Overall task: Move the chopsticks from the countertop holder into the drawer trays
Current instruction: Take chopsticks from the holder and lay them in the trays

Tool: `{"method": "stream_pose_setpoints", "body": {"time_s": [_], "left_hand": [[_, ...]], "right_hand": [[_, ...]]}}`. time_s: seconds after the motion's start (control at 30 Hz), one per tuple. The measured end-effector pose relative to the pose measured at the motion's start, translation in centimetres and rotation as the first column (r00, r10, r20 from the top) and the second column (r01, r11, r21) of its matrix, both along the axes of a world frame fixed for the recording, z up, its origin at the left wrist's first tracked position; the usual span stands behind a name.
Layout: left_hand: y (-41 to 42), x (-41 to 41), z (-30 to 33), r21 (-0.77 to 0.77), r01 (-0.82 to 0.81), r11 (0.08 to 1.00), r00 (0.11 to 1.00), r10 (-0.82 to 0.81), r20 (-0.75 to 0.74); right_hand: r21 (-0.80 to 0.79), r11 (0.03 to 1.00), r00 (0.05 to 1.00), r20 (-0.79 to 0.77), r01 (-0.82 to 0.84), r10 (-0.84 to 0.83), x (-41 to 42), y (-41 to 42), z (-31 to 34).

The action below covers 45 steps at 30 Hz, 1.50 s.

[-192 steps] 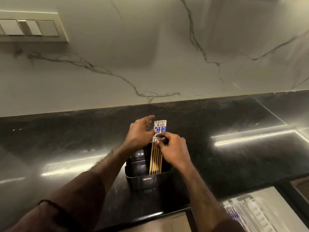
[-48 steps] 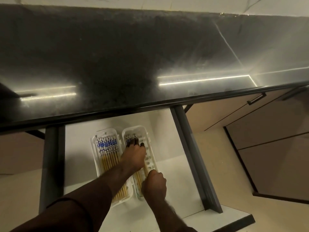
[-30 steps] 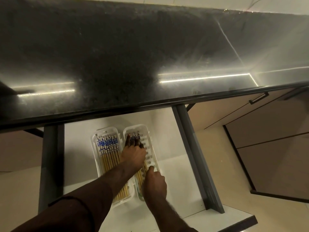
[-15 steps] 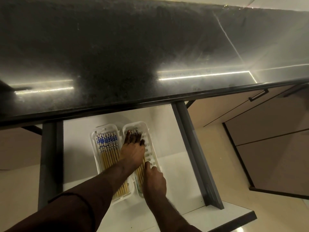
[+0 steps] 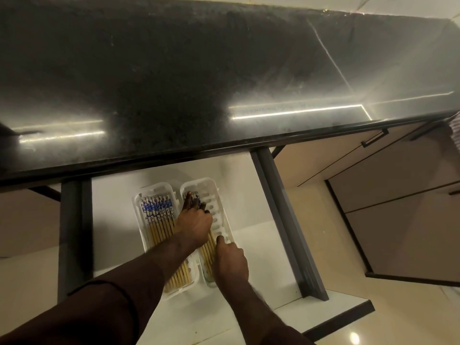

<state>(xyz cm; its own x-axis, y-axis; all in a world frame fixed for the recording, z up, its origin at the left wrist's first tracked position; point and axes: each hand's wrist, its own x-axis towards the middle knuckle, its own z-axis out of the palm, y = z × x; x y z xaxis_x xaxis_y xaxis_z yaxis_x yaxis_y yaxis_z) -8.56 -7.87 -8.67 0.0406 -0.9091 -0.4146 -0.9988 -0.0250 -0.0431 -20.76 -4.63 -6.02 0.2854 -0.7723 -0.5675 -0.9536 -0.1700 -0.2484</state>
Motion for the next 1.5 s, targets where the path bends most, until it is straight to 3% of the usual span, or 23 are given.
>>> {"method": "stream_pose_setpoints", "body": {"time_s": [0.33,0.7,0.97,1.27,1.5], "left_hand": [[0.8,0.1,3.7,-0.152,0.072,0.986,0.994,-0.084,-0.073],[4.2,-0.8,14.4,-0.398,-0.142,0.907,0.949,0.01,-0.314],[11.6,0.3,23.2,-0.49,-0.531,0.691,0.761,0.135,-0.635],[20.2,12.7,31.1,-0.663,-0.621,0.418,0.753,0.085,-0.652],[27.5,26.5,33.1,-0.671,-0.655,0.349,0.74,0.114,-0.663]], "right_hand": [[-0.06,0.983,0.982,0.089,0.174,-0.168,0.0,-0.8,5.1],[-0.301,0.92,0.94,0.304,0.251,-0.156,-0.9,0.9,15.6],[-0.416,0.893,0.88,0.472,0.174,0.048,1.0,6.8,24.8],[-0.575,0.812,0.788,0.543,0.097,0.291,12.9,12.5,30.8],[-0.566,0.819,0.707,0.619,0.098,0.342,27.0,17.6,32.9]]}}
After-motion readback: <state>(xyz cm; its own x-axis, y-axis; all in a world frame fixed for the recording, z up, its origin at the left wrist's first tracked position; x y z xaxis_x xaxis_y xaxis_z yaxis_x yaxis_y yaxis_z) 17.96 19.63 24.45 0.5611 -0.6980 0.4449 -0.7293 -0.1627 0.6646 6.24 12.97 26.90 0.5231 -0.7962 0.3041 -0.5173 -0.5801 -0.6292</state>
